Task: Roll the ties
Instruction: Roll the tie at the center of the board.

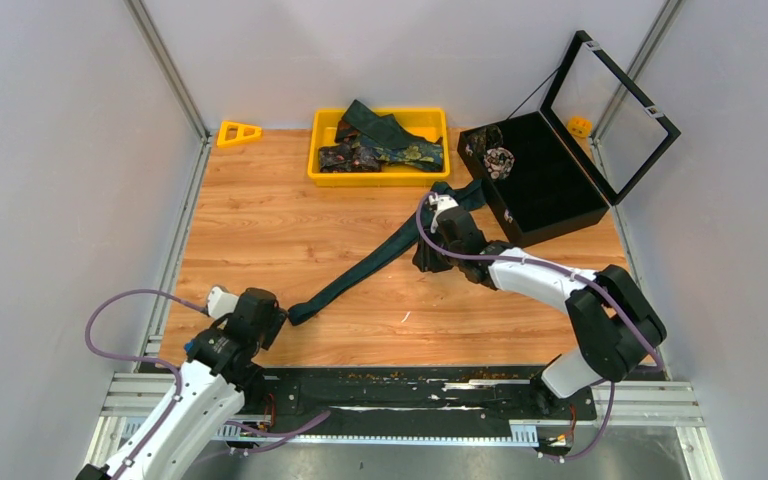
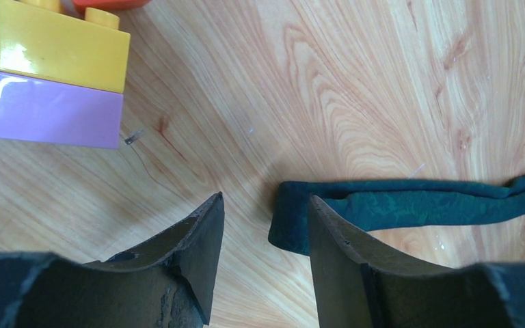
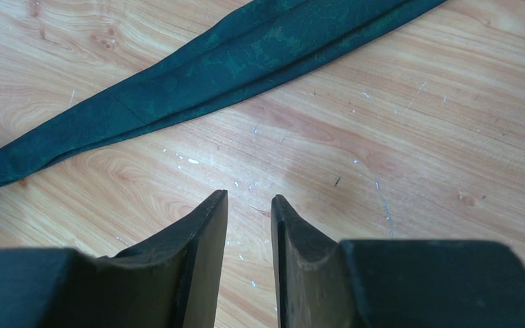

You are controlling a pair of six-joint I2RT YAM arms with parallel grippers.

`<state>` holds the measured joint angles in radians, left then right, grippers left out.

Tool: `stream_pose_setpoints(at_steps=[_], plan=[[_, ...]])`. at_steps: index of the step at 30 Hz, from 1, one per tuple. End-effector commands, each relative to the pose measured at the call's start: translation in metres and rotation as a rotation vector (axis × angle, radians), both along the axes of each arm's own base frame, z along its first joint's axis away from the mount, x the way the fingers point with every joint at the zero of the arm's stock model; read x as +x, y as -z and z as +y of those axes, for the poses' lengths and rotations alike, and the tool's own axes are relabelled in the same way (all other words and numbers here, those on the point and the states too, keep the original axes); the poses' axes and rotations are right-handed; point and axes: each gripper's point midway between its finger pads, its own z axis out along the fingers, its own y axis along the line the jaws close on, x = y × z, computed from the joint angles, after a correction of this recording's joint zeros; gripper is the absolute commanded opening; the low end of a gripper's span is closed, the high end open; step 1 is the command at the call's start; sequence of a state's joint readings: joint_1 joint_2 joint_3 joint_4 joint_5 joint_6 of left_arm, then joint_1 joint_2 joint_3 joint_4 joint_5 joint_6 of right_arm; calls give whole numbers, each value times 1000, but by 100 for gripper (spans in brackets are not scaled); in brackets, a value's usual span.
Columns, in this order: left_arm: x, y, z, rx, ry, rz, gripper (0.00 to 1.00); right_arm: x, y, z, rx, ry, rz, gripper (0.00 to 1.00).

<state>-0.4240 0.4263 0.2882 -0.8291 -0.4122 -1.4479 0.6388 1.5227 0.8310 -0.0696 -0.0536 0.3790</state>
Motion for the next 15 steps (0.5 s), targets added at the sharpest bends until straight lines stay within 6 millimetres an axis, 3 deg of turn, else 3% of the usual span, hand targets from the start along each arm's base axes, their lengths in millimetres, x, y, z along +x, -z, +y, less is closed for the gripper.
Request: stream_pose_setpoints(at_steps=[1,15], plan=[[9,-18,-8,-23,40,-51,54,8,-7,5,3,-9,-32,31],[14,8,-21,-43,94,-15,47,9,-3,5,-7,-9,-25,29]])
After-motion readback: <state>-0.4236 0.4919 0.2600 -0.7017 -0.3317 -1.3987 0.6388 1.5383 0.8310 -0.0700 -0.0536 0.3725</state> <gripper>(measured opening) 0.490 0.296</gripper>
